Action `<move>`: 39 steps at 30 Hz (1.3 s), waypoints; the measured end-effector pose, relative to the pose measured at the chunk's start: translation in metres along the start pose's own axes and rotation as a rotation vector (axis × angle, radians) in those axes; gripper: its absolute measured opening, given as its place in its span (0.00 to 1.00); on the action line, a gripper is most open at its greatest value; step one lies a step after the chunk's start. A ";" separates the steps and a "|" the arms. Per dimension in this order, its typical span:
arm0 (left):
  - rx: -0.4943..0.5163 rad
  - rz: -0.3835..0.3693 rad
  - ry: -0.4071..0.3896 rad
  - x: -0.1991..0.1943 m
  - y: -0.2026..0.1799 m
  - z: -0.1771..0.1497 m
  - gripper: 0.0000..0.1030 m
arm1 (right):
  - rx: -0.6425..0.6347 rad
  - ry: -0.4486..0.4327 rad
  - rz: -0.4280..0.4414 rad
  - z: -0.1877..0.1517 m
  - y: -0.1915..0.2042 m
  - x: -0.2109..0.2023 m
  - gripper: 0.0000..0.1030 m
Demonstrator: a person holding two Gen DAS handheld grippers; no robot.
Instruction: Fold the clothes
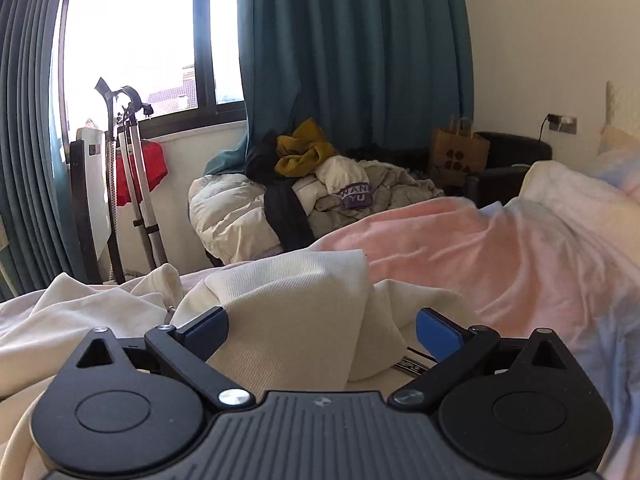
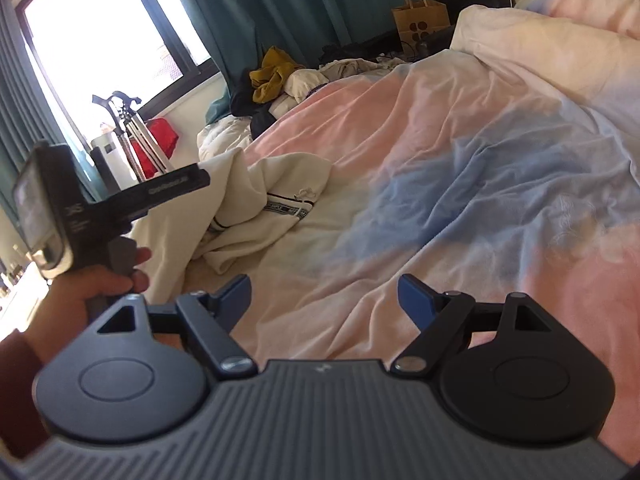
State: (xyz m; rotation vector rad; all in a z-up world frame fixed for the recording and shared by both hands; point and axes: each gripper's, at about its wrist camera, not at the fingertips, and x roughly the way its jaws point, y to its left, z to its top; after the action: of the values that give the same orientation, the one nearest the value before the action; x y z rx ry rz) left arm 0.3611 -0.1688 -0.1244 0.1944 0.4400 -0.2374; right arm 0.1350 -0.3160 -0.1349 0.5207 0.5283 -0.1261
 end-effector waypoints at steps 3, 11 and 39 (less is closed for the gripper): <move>0.002 0.022 0.041 0.011 0.006 -0.002 0.85 | -0.002 0.011 -0.010 -0.003 0.000 0.011 0.80; -0.008 0.034 0.094 -0.002 0.025 -0.006 0.08 | -0.093 0.013 0.025 -0.012 0.023 0.020 0.80; -0.441 -0.065 -0.003 -0.310 0.140 -0.152 0.08 | 0.213 0.152 0.263 -0.018 0.012 0.018 0.82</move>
State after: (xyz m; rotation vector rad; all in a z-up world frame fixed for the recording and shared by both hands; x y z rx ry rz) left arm 0.0664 0.0578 -0.1037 -0.2521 0.4850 -0.1988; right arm 0.1455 -0.2964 -0.1524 0.8076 0.5932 0.1102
